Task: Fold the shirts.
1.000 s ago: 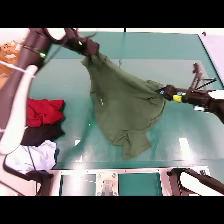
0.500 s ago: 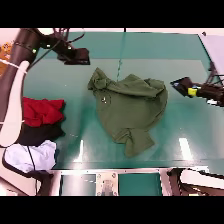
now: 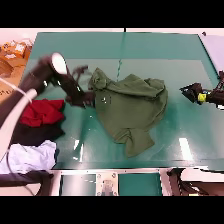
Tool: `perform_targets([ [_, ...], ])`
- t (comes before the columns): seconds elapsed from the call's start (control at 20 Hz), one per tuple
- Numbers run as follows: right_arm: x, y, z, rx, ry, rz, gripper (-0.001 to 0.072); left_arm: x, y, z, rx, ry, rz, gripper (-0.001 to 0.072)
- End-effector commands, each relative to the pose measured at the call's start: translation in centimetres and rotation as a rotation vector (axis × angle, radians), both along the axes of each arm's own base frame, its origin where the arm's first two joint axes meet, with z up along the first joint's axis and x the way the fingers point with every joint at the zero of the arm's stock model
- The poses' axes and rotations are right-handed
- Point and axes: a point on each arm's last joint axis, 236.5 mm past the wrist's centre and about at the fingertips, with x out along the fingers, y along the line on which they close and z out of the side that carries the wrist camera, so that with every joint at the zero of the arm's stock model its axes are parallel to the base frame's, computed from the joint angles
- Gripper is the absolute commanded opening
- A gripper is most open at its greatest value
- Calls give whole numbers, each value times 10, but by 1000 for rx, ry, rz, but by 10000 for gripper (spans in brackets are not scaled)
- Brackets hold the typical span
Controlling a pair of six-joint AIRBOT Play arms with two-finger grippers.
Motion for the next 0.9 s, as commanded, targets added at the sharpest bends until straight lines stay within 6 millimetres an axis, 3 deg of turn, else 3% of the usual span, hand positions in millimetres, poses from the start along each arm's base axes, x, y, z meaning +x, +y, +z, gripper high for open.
perform_targets([
  [0.0,0,0,-16,21,36,-3,362,-61,-28,-58,-53,104,115,547],
  [0.05,1,1,-18,26,38,-4,362,-74,-37,-70,-75,131,143,546],
  [0.15,4,0,-21,15,39,-12,362,-81,-57,-82,-140,132,221,547],
  [0.4,11,3,-23,-1,31,-21,362,-58,-98,-82,-242,1,329,542],
  [0.5,12,3,-22,5,26,-26,362,-74,-112,-87,-266,54,300,257],
  [0.55,12,2,-22,6,24,-31,362,-86,-120,-87,-286,87,263,233],
  [0.6,13,0,-21,4,22,-38,362,-95,-124,-84,-304,107,226,153],
  [0.65,14,-2,-22,-1,21,-45,362,-99,-122,-80,-314,111,172,23],
  [0.75,14,-2,-22,-2,21,-45,363,-94,-92,-73,-300,138,131,23],
  [0.85,12,-1,-24,-10,29,-33,363,-68,-38,-67,-240,119,164,23],
])
